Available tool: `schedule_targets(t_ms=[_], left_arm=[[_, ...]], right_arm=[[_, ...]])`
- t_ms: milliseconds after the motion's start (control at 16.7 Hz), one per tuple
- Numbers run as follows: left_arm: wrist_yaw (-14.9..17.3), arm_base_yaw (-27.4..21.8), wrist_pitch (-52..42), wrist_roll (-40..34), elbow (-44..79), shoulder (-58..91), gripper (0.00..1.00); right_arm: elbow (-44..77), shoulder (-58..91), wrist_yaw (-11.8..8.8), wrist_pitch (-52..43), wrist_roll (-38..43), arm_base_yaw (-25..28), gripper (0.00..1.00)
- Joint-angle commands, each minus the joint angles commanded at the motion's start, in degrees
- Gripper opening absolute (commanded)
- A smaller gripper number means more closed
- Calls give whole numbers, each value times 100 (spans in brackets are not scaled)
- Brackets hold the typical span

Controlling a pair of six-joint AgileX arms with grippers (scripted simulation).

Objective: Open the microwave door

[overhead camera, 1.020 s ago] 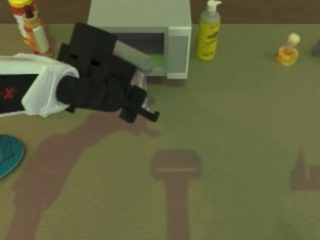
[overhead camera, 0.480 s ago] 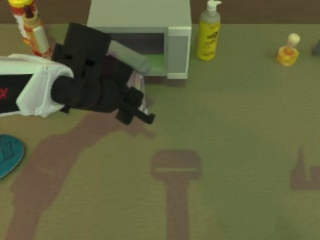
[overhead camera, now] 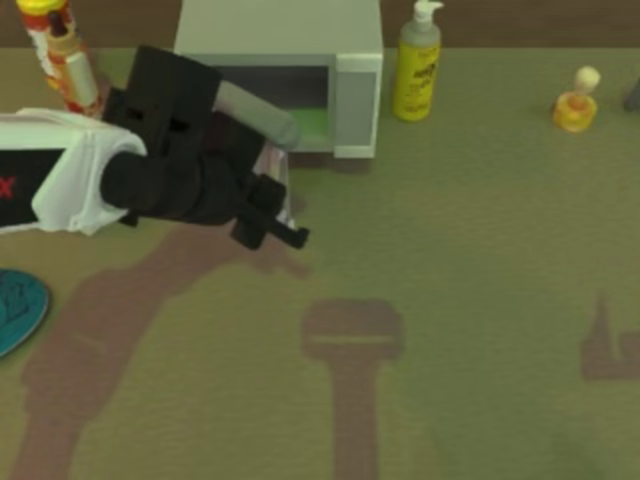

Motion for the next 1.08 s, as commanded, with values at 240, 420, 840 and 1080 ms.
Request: schedule_targets(t_ms=[240, 420, 840, 1080], left_arm=[[0, 0, 0, 0, 0, 0, 0], [0, 0, 0, 0, 0, 0, 0], [57, -33, -12, -11, -12, 3, 0], [234, 109, -47, 270, -58, -77, 0]], right_arm=[[0, 0, 0, 0, 0, 0, 100], [0, 0, 0, 0, 0, 0, 100], [0, 0, 0, 0, 0, 0, 100], [0, 0, 0, 0, 0, 0, 100]])
